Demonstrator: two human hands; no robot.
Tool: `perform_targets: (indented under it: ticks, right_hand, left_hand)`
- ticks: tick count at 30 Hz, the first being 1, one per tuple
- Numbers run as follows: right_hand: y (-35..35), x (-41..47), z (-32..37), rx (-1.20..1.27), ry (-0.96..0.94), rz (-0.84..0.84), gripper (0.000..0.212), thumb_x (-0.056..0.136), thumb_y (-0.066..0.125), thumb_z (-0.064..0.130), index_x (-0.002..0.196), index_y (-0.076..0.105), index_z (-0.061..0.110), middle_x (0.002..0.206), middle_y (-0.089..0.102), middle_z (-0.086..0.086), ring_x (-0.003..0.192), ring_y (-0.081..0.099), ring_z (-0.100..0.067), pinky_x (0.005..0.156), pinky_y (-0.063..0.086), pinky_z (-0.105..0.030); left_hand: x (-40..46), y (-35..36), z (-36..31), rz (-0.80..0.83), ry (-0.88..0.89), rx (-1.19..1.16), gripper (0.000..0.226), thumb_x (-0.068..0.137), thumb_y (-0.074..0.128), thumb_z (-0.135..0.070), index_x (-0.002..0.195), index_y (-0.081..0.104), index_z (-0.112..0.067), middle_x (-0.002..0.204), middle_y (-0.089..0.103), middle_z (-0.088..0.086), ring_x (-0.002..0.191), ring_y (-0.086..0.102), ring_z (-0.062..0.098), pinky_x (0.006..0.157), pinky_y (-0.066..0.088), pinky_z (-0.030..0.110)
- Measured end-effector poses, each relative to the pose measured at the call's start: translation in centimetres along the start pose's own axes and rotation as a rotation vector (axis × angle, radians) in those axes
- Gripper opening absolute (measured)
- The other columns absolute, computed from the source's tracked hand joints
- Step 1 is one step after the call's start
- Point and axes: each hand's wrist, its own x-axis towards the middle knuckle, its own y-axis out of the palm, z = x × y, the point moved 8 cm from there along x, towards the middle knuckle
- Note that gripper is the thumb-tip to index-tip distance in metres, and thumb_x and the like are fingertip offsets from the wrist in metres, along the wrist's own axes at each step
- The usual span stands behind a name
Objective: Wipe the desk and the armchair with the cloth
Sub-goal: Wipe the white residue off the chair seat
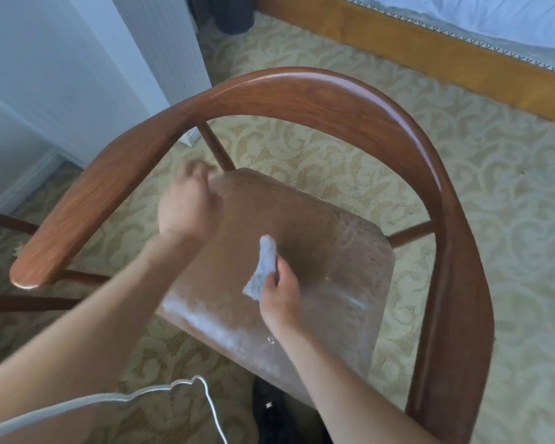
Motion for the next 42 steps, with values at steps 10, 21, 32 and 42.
perform_targets:
  ticks: [10,21,32,42]
  right_hand:
    - [-9.4,-2.7,7.2,0.719,0.217,0.023,0.043,0.077,0.060,0.027,0.106,0.067,-0.004,0.103,0.071,-0.026,0.094,0.069,-0.035,0.076,0.054,-0.042]
    - [-24.5,-5.1,12.3,-0.769,-0.576,-0.524,0.048,0.091,0.066,0.013,0.139,0.058,0.012,0.148,0.049,-0.010,0.140,0.045,-0.029,0.116,0.037,-0.050]
    - [-25.5,-4.0,9.6,-0.951,-0.486,-0.488,0.088,0.093,0.060,0.019,0.162,0.007,0.027,0.170,0.014,0.001,0.119,0.059,-0.021,0.051,0.042,-0.020]
    - [-25.6,-3.9,9.2,-0.912,-0.500,-0.508,0.084,0.094,0.058,0.020,0.162,0.010,0.029,0.169,0.020,0.003,0.111,0.062,-0.021,0.050,0.038,-0.023]
  left_hand:
    - [-12.7,6.3,-8.7,0.827,-0.628,-1.290,0.052,0.088,0.069,-0.046,0.122,0.071,-0.007,0.117,0.076,0.011,0.110,0.073,0.025,0.094,0.057,0.041]
    - [-9.6,5.6,-11.4,0.193,-0.329,-0.989,0.007,0.089,0.071,-0.016,0.094,0.067,-0.019,0.091,0.074,0.002,0.085,0.073,0.023,0.072,0.058,0.038]
    - [-12.8,21.4,-10.8,0.388,0.131,-0.059,0.030,0.084,0.074,-0.034,0.095,0.058,-0.011,0.163,0.034,0.007,0.147,0.037,0.031,0.115,0.036,0.049]
    - [-8.9,25.6,-11.0,0.374,0.250,0.150,0.069,0.107,0.012,-0.045,0.161,-0.005,-0.006,0.171,-0.009,0.007,0.158,-0.009,0.020,0.129,0.001,0.042]
